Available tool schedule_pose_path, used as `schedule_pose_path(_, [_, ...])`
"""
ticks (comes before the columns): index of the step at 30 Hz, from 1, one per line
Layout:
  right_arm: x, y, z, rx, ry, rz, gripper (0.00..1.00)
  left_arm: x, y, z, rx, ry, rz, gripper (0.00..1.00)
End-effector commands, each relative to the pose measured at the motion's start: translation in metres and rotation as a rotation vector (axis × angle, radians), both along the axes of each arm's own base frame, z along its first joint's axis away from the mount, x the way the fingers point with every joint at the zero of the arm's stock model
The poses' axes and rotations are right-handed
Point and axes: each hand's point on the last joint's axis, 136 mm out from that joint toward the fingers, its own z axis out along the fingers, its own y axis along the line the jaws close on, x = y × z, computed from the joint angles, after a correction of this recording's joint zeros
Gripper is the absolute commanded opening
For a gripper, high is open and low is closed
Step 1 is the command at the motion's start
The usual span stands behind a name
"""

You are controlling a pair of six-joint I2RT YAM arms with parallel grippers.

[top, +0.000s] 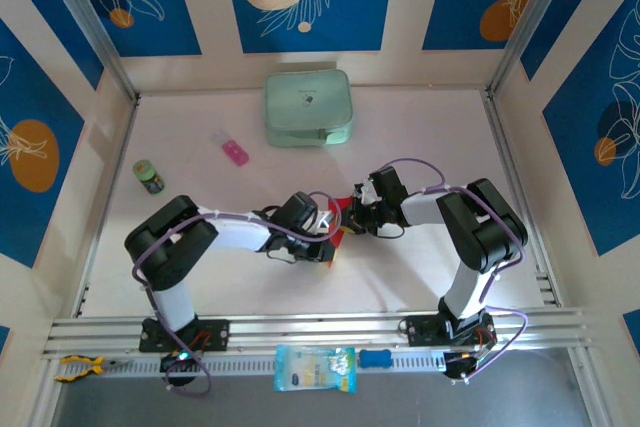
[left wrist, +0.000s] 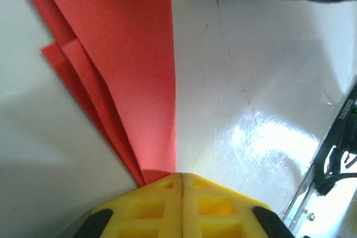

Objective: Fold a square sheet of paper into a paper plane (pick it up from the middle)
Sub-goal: Fold the wing for the fifth time at the center of the table.

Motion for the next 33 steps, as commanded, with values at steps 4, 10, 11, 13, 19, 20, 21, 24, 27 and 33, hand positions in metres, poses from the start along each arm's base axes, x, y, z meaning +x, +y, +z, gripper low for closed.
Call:
schedule_pose_path(4, [-0.015,-0.025,-0.039,-0.159,0.105,-0.055,0.13,-0.051,0.047,-0.032,0.246,0.092,-0.083,0.06])
schedule_pose_path(10, [-0.015,-0.025,-0.039,-0.159,0.104,-0.056,0.13,-0.058,0.048,-0.026,0.220,0.087,-0.097,0.06])
schedule_pose_path(11, [-0.015,-0.025,-0.038,-0.157,0.104,-0.055,0.13,-0.059,0.047,-0.024,0.204,0.085,-0.106,0.06])
schedule_pose_path(13, [-0.015,-0.025,-0.037,-0.158,0.103,-0.057,0.13,-0.060,0.044,-0.019,0.176,0.077,-0.111,0.05])
schedule_pose_path(19, [-0.015,-0.023,-0.034,-0.151,0.104,-0.060,0.13,-0.044,0.030,0.022,0.042,-0.025,-0.065,0.05])
schedule_pose_path(20, [-0.014,-0.023,-0.033,-0.148,0.103,-0.063,0.13,-0.039,0.028,0.029,0.017,-0.040,-0.053,0.06])
schedule_pose_path(21, [-0.015,-0.023,-0.033,-0.146,0.107,-0.063,0.13,-0.035,0.026,0.034,-0.005,-0.049,-0.042,0.06])
schedule_pose_path(24, [-0.015,-0.021,-0.031,-0.141,0.106,-0.068,0.13,-0.015,0.017,0.042,-0.071,-0.042,0.015,0.07])
schedule_pose_path(27, [-0.015,-0.021,-0.030,-0.136,0.107,-0.070,0.13,0.009,0.004,0.050,-0.125,-0.031,0.065,0.07])
schedule_pose_path(33, [-0.015,-0.020,-0.032,-0.132,0.112,-0.070,0.13,0.042,-0.014,0.048,-0.085,-0.068,0.092,0.07])
